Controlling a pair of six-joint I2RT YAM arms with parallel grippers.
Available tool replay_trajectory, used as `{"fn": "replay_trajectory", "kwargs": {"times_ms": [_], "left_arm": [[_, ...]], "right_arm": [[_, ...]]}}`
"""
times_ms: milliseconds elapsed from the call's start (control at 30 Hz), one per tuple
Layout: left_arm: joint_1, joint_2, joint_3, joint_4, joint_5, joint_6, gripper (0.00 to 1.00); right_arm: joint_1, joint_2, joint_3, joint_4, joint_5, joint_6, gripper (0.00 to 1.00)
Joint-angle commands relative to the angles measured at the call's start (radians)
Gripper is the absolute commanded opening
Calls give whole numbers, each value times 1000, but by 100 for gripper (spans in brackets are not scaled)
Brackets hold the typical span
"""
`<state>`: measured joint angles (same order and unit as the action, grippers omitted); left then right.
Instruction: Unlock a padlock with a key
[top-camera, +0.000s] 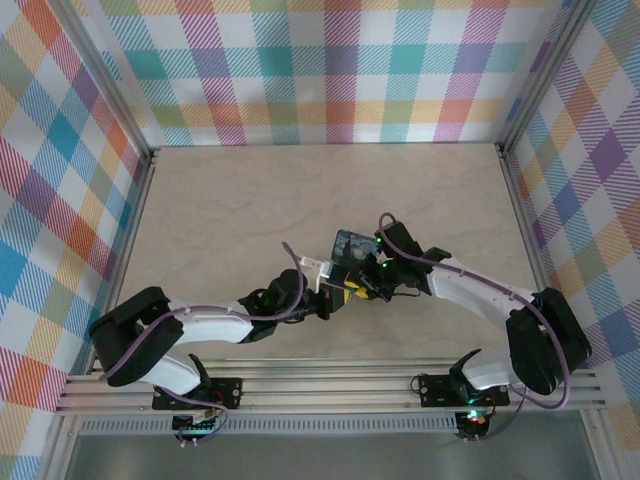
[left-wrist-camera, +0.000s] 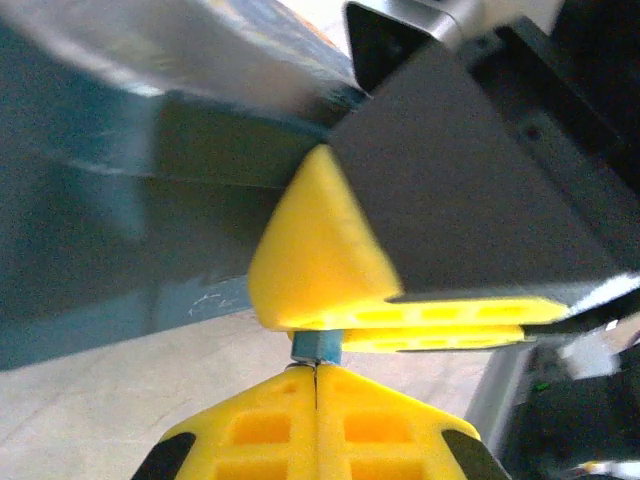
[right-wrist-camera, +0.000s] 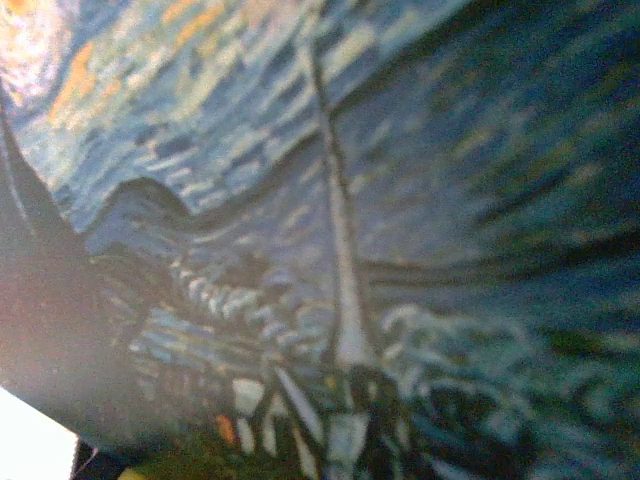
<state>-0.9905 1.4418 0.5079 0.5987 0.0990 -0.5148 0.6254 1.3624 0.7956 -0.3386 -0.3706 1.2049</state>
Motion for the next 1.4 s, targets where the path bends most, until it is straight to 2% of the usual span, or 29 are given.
{"fn": "replay_trajectory", "kwargs": {"times_ms": [0,100,200,400,533,933,1200,1367], "left_arm": [[-93,-60,42,-101,-59,268,0],[-102,-85,41,-116,-127,337,0],[-102,-85,45,-120,-137,371,0],[-102,-68,30,-93,-125,350,0],[-102,-70,26,-80,-131,318,0],[-102,9,48,-70,-122,291,0],[-102,-28,1,-71,-154,210,0],[-102,-87,-44,-73,-211,128,0]], "right_arm": [[-9,-16,-4,-23,-109,26,5],[-10,-33,-5,-61,-111,15,13],[-10,-47,-15,-75,-108,15,18],[-10,-52,-39,-56,-99,24,37],[-9,-64,-57,-48,-91,30,44],[-7,-116,-89,-73,-34,36,53],[37,-264,-174,-113,100,110,51],[102,-285,-214,-108,148,151,50]]}}
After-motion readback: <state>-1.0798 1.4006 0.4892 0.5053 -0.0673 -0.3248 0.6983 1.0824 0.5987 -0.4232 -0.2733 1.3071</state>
